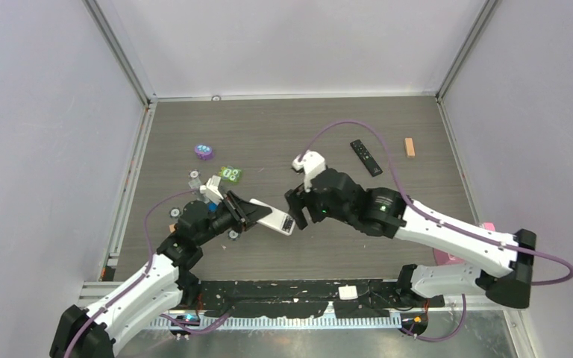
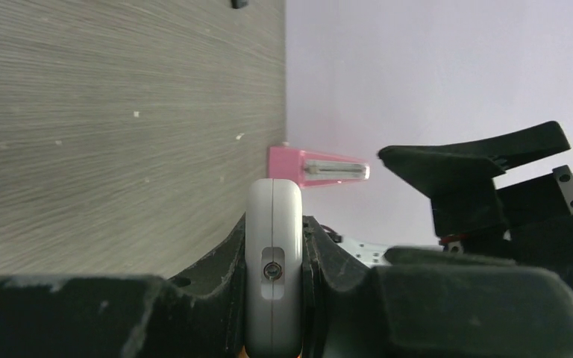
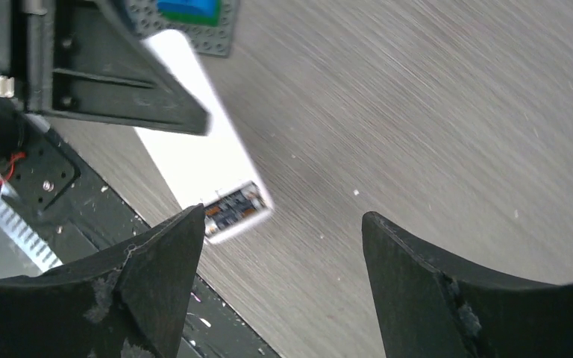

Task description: Load the batteries into the remote control

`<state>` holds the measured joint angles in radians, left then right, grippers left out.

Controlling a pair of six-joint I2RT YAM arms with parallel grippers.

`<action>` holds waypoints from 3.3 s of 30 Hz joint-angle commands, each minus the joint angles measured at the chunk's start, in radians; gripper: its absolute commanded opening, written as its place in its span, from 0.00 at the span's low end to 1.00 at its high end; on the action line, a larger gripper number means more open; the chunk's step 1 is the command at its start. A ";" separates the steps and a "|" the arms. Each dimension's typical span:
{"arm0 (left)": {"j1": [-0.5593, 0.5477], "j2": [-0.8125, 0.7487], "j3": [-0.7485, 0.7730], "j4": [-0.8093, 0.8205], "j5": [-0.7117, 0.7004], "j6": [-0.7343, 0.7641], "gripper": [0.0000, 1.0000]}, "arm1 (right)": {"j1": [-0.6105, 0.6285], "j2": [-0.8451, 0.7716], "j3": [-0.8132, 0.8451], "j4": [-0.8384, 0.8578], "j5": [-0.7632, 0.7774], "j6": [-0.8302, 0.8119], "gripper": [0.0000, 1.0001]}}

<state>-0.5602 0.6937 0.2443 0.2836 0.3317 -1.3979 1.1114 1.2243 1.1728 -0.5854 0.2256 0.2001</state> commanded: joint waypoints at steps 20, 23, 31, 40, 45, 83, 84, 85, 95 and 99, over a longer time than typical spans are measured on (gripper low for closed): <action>0.008 -0.088 0.037 -0.193 -0.110 0.164 0.00 | 0.105 -0.286 -0.570 -0.206 -0.203 0.560 0.60; 0.007 -0.091 0.033 -0.195 -0.112 0.164 0.00 | 0.167 -0.237 -0.591 -0.213 -0.200 0.586 0.59; 0.008 -0.097 0.029 -0.207 -0.123 0.165 0.00 | 0.291 -0.190 -0.615 -0.224 -0.169 0.668 0.55; 0.009 -0.099 0.029 -0.214 -0.122 0.168 0.00 | 0.362 -0.162 -0.639 -0.161 -0.181 0.597 0.53; 0.011 -0.108 0.033 -0.226 -0.124 0.174 0.00 | 0.369 -0.178 -0.662 -0.130 -0.193 0.568 0.58; 0.027 -0.183 0.055 -0.324 -0.142 0.189 0.00 | 0.309 -0.144 -0.521 -0.164 0.148 0.688 0.25; 0.027 -0.188 0.053 -0.327 -0.144 0.190 0.00 | 0.308 -0.143 -0.508 -0.206 0.146 0.704 0.37; 0.027 -0.193 0.053 -0.330 -0.147 0.190 0.00 | 0.309 -0.147 -0.505 -0.219 0.129 0.709 0.43; 0.027 -0.196 0.041 -0.327 -0.149 0.186 0.00 | 0.326 -0.155 -0.560 -0.168 -0.075 0.669 0.47; 0.028 -0.192 0.044 -0.322 -0.145 0.184 0.00 | 0.328 -0.098 -0.584 -0.147 -0.072 0.690 0.36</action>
<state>-0.5396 0.5060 0.2485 -0.0727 0.1928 -1.2221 1.4338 1.0878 0.6044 -0.7639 0.1734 0.8684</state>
